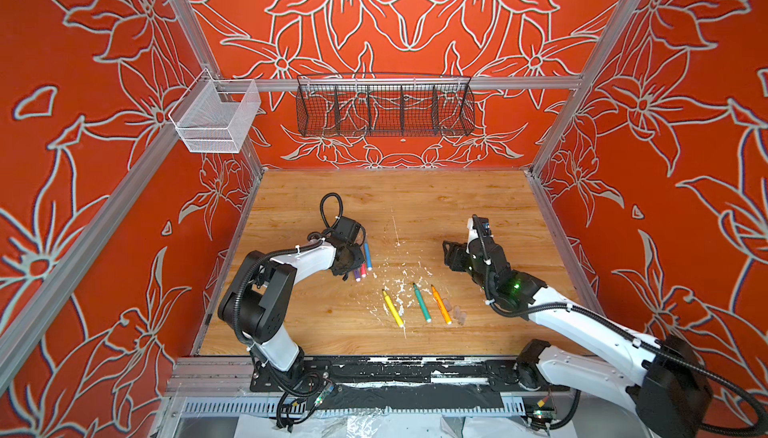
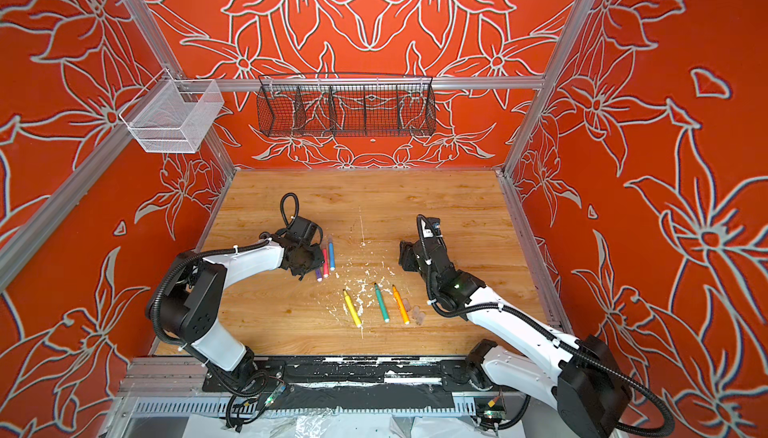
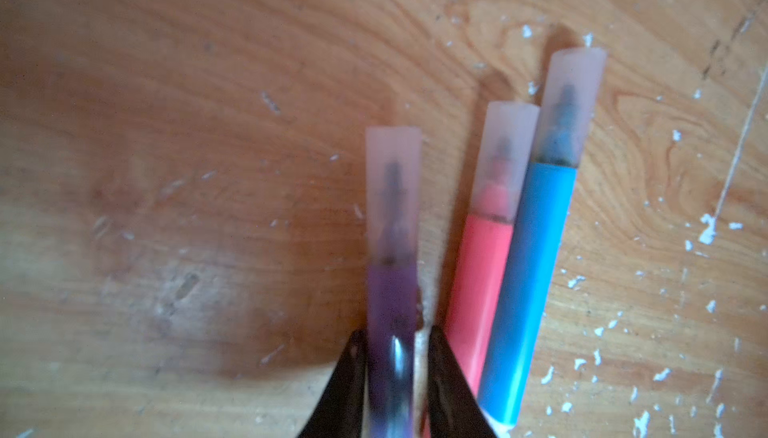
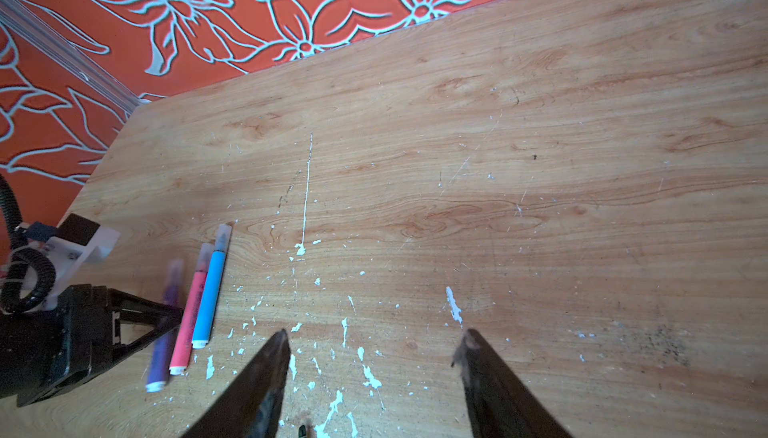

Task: Insert the pens into the pen caps

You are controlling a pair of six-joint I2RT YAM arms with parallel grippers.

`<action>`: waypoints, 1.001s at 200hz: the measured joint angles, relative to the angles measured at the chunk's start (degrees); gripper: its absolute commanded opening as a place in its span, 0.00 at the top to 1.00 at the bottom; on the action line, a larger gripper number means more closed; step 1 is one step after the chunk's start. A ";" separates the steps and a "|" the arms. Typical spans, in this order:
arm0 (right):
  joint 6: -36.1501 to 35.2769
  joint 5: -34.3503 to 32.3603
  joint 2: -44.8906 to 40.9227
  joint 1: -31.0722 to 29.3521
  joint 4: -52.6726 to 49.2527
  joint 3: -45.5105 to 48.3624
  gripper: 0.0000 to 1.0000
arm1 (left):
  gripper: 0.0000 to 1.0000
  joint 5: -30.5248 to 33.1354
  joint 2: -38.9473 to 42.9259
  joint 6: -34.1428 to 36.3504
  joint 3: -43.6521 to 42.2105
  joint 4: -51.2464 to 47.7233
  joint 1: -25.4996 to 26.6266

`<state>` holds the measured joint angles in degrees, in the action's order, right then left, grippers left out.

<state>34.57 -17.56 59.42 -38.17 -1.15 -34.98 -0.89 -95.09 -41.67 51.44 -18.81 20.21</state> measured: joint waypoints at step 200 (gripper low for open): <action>0.15 -0.44 -0.50 0.00 -1.90 -0.92 0.34 | 0.45 10.75 27.28 -5.01 -2.34 -12.72 14.99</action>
<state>34.72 -18.00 58.92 -38.17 -3.05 -35.90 9.87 -67.81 -46.68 49.10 -31.53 35.20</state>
